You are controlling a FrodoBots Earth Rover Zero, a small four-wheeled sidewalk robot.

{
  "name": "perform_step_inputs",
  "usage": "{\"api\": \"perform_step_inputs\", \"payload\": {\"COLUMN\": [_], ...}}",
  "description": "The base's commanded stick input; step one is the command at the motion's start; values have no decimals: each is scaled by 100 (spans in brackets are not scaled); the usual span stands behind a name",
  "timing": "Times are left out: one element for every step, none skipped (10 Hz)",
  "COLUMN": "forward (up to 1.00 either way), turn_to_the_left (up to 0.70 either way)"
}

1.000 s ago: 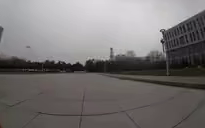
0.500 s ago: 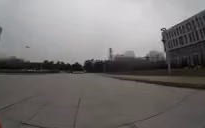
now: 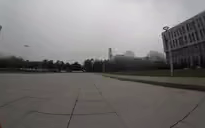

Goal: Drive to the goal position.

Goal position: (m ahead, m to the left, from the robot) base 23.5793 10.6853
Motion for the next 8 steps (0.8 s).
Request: {"api": "perform_step_inputs", "payload": {"forward": [70,70,70,70,70,70,70,70], "turn_to_the_left": [-1,-1,-1,-1,13,34,34,34]}}
